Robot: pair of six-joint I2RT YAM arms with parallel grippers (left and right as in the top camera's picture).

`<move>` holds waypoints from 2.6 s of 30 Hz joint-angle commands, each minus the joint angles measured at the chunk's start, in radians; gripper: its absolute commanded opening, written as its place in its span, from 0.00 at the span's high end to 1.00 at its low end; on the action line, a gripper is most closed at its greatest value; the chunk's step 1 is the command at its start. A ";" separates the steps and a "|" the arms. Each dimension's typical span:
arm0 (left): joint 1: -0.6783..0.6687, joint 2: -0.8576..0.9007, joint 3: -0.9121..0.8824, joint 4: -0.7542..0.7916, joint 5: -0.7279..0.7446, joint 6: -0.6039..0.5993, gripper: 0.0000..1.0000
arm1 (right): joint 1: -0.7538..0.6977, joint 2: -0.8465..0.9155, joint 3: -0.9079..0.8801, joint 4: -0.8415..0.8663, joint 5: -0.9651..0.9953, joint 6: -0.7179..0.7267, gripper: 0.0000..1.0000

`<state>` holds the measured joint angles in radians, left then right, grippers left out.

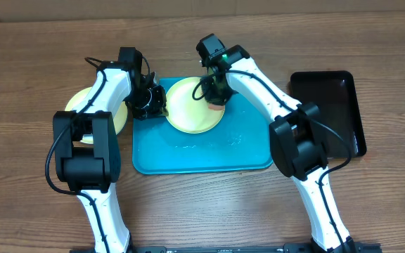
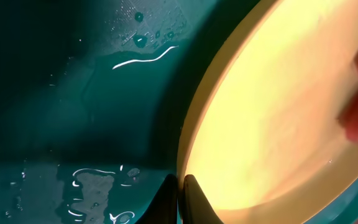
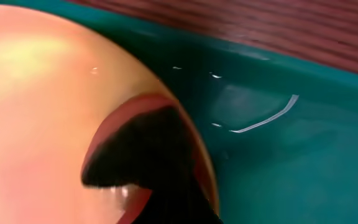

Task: Clean dirty plates on tray and stack at the side
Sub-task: 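Scrub the stained yellow plate with the sponge while the left gripper holds it, then lift the yellow plate off the tray leftward with the left gripper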

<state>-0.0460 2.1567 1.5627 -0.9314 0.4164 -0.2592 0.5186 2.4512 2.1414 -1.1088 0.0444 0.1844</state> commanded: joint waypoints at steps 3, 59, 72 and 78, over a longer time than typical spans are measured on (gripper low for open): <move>-0.007 0.009 0.004 -0.011 -0.006 0.016 0.96 | -0.009 0.018 0.033 -0.082 0.109 0.022 0.96; -0.135 0.007 0.004 -0.027 -0.208 -0.060 0.96 | 0.031 -0.146 0.187 -0.227 -0.258 -0.001 0.96; -0.120 -0.187 0.007 -0.113 -0.424 -0.055 0.96 | -0.158 -0.336 0.212 -0.376 -0.158 0.056 0.96; -0.126 -0.327 0.007 -0.116 -0.561 -0.051 0.96 | -0.220 -0.335 0.203 -0.404 -0.158 0.055 0.96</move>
<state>-0.1741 1.9072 1.5620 -1.0451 -0.0216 -0.3119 0.2996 2.1151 2.3447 -1.5135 -0.1192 0.2356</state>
